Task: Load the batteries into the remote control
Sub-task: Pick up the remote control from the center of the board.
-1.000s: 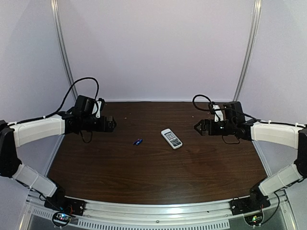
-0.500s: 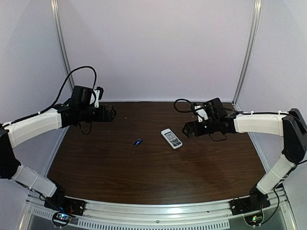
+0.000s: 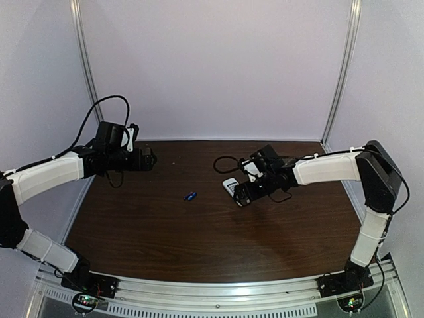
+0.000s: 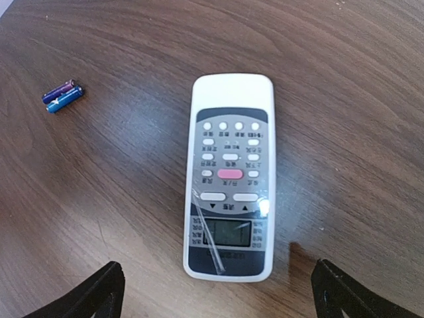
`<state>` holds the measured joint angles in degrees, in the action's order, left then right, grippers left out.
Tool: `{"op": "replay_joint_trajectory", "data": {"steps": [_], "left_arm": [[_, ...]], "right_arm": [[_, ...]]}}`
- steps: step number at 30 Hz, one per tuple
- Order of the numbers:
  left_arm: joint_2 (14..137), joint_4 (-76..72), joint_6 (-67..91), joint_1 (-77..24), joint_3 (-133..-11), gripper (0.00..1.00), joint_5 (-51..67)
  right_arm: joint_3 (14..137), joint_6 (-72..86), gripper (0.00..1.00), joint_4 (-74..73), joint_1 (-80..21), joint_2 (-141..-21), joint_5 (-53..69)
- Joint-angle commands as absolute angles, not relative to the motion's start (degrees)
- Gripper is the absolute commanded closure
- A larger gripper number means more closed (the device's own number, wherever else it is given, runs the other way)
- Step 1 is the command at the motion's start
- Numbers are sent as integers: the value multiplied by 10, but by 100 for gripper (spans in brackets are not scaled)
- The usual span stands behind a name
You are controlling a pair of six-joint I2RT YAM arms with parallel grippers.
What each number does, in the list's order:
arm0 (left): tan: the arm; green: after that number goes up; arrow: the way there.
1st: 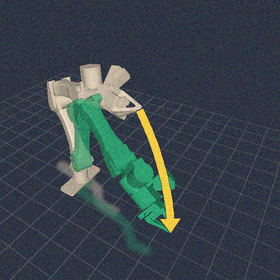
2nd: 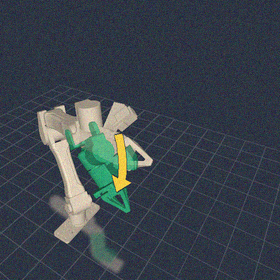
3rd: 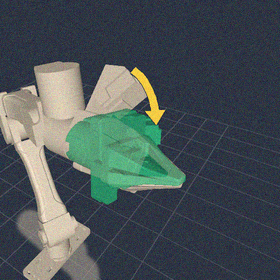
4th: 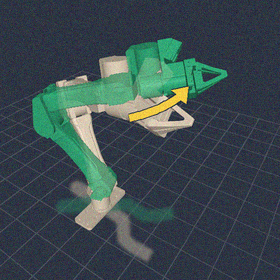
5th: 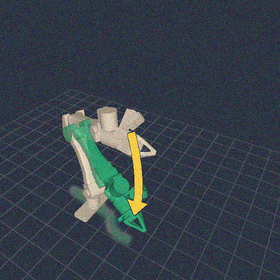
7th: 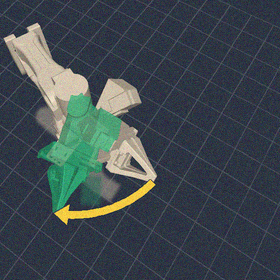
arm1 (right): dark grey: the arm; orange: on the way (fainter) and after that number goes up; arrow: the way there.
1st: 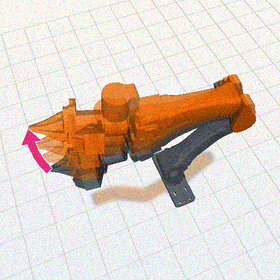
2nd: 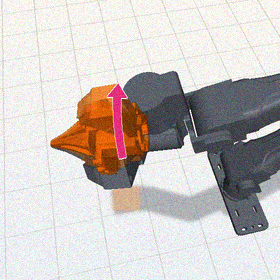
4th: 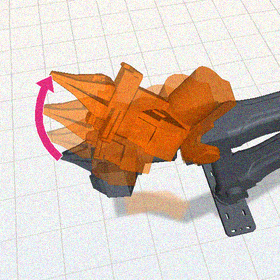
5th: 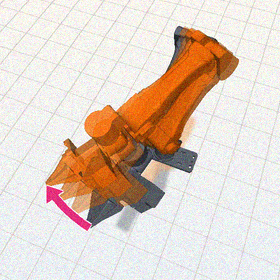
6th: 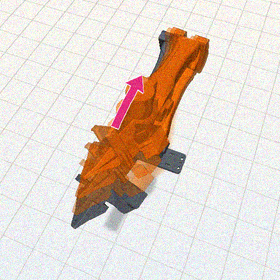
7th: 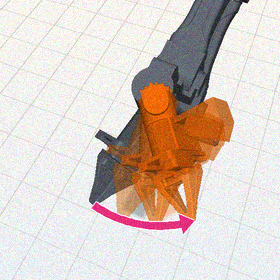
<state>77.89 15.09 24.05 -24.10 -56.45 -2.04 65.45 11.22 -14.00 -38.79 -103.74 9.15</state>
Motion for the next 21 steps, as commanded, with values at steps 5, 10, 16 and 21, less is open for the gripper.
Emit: {"op": "replay_joint_trajectory", "data": {"steps": [5,10,16,21], "left_arm": [[767,153,234,-239,-560,3,-13],[769,149,234,-239,-557,3,-8],[772,150,234,-239,-559,2,-12],[771,147,232,-239,-559,3,-9]], "right_arm": [[701,88,1,-166,-405,-1100,46],[735,63,2,-189,-416,-1133,-13],[752,54,10,-197,-421,-1160,-33],[757,51,26,-200,-422,-1164,-30]]}}
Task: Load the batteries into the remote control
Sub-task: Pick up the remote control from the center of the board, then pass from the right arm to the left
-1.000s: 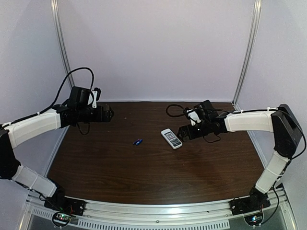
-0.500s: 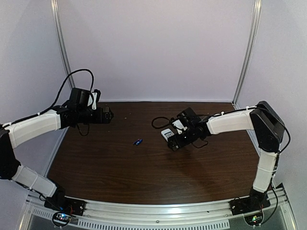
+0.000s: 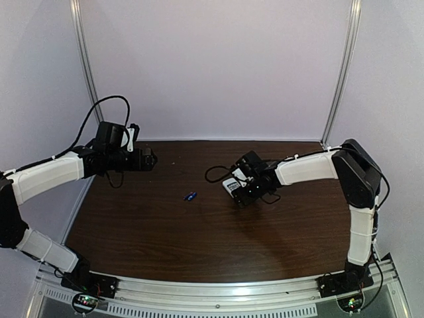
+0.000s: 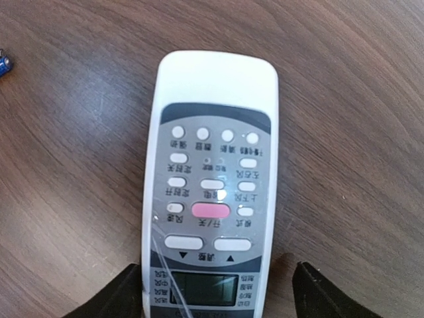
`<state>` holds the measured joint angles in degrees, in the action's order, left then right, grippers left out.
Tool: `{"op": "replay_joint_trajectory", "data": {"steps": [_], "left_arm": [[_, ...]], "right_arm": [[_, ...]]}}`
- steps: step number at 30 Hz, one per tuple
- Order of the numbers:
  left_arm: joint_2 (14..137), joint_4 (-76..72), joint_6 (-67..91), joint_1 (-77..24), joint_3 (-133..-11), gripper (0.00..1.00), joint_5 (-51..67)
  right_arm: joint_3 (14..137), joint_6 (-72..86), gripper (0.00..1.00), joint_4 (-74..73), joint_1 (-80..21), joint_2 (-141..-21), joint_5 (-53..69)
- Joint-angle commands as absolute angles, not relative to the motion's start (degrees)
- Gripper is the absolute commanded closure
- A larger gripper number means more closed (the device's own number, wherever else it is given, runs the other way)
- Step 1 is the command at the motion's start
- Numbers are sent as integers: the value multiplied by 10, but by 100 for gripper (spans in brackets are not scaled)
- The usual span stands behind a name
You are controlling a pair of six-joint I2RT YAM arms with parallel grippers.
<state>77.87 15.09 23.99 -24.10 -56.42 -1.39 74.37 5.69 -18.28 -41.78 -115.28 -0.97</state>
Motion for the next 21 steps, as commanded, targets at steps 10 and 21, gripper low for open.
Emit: {"op": "replay_joint_trajectory", "data": {"steps": [10,21], "left_arm": [[741,132,222,-239,-553,2,-4],[577,5,102,-283,-458,3,46]], "right_arm": [[738,69,58,-202,-421,-1128,48],[737,110,60,-248,-417,-971,183]]}}
